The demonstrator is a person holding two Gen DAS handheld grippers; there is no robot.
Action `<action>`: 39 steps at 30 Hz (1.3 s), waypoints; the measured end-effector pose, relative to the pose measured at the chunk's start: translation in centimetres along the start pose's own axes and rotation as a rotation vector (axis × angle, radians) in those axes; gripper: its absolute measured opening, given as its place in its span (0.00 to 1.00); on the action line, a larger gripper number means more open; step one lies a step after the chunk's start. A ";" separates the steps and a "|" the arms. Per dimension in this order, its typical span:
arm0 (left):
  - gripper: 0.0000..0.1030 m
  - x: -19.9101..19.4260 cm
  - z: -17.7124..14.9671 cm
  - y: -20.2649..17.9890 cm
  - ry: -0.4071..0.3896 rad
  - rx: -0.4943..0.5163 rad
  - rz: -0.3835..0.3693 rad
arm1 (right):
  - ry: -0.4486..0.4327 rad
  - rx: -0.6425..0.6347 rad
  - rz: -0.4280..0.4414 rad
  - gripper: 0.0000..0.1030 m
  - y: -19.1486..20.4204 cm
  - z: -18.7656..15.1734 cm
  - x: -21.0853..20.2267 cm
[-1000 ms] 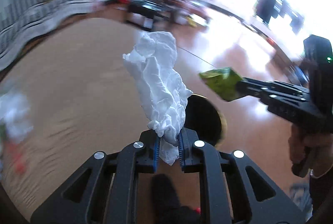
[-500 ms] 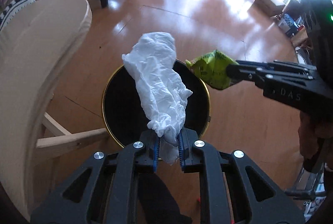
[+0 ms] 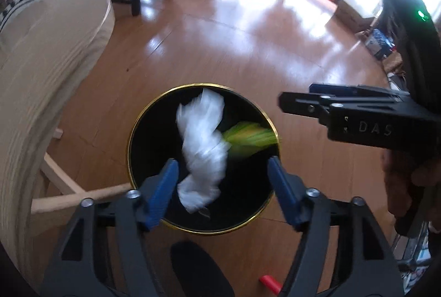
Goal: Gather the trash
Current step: 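Carry tissue and snack bag to the bin and open both tools over it, then swing both tools back over the table toward the remaining trash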
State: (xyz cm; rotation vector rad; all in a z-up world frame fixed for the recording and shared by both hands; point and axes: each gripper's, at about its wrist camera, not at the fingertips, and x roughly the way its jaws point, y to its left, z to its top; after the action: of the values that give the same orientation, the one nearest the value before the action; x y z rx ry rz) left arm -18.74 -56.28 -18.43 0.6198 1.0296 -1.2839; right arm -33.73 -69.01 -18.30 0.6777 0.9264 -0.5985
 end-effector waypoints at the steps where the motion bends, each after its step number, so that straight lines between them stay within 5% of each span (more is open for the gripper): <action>1: 0.70 -0.3 -0.1 -0.3 -0.001 0.011 -0.003 | -0.001 -0.003 -0.008 0.71 0.1 0.1 -0.1; 8: 0.84 -7.9 0.2 0.1 -0.119 -0.020 -0.026 | -0.053 -0.029 -0.032 0.72 2.7 1.0 -4.2; 13: 0.91 -18.5 -2.2 4.2 -0.255 -0.105 0.092 | -0.142 -0.141 0.000 0.79 10.2 1.9 -9.3; 21: 0.94 -33.2 -15.6 15.8 -0.389 -0.409 0.528 | -0.162 -0.421 0.227 0.86 32.9 -0.1 -12.2; 29: 0.94 -39.8 -30.5 27.6 -0.393 -0.750 0.672 | -0.087 -0.622 0.395 0.86 54.8 -7.0 -9.2; 33: 0.94 -41.9 -35.1 31.7 -0.374 -0.834 0.803 | -0.054 -0.652 0.419 0.86 60.4 -8.8 -6.6; 39: 0.94 -42.1 -39.0 36.8 -0.326 -0.916 0.832 | -0.040 -0.661 0.354 0.87 61.3 -9.2 -2.9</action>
State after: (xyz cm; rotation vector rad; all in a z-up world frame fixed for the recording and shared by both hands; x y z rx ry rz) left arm 7.75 5.01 -4.71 0.0712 0.8233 -0.1075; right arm 4.19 -22.13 -3.62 0.2180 0.8716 0.0239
